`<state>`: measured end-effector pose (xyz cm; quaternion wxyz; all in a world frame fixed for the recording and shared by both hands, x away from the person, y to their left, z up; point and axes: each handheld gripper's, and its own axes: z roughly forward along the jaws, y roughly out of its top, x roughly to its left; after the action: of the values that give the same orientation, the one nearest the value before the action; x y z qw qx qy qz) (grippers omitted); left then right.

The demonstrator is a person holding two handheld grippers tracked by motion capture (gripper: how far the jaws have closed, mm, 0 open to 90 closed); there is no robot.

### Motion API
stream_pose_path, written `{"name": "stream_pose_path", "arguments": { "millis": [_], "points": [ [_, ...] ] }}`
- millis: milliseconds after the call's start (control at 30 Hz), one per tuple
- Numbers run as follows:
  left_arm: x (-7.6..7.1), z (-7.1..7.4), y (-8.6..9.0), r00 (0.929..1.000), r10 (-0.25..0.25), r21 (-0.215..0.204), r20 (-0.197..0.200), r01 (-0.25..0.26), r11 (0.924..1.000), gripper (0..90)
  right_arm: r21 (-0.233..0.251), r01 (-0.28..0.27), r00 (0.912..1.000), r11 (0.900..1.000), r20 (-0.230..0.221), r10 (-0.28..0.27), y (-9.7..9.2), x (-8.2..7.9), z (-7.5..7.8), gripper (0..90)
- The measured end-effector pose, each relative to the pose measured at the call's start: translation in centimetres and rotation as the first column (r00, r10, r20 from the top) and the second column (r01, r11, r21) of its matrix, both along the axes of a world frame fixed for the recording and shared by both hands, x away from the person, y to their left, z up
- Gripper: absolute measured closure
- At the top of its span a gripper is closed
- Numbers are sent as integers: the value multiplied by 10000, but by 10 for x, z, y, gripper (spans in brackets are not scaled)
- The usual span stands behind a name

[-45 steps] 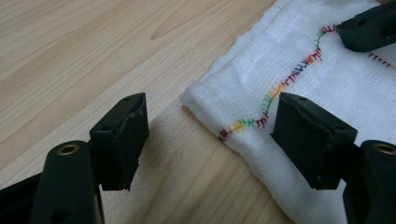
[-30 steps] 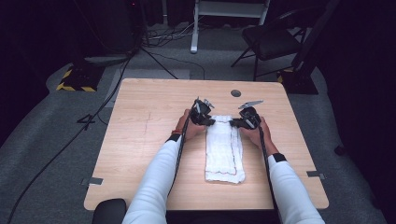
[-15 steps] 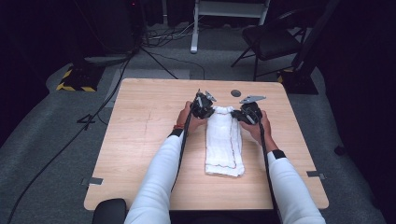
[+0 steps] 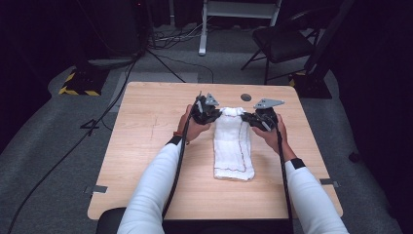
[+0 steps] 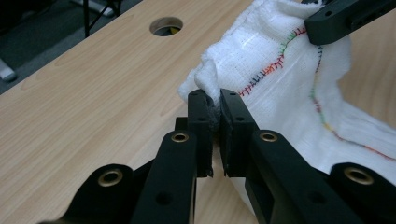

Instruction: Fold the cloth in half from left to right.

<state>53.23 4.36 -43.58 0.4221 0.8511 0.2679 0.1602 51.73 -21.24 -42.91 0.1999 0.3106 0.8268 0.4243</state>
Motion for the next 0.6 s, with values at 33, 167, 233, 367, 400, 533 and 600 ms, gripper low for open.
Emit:
{"name": "stream_pose_path", "arguments": {
  "millis": [33,167,233,367,400,533,600],
  "points": [
    [-3,1,2,9999,-107,-38,23,107,9999,843,19,-157,9999,9999,18,157,0,-5,0,834],
    [-16,1,6,9991,-420,-23,65,420,9991,842,-25,-579,9983,9983,64,579,0,-16,2,834],
    [-22,0,8,9984,-564,-213,44,565,9982,842,58,-727,9973,9973,108,727,-2,-22,2,833],
    [-32,0,8,9955,-948,-197,41,948,9953,842,-5,-954,9954,9954,-28,954,-4,-29,0,833],
    [-34,-1,8,9950,-997,-198,19,997,9948,842,5,-991,9951,9951,-49,991,-5,-31,-1,833],
    [-44,-2,6,9909,-1345,-144,29,1345,9908,842,62,-1151,9933,9933,-115,1151,-10,-38,-4,833],
    [-49,-4,6,9890,-1479,-128,-9,1478,9889,841,136,-1234,9922,9923,-148,1236,-12,-42,-5,833]
  ]
}}
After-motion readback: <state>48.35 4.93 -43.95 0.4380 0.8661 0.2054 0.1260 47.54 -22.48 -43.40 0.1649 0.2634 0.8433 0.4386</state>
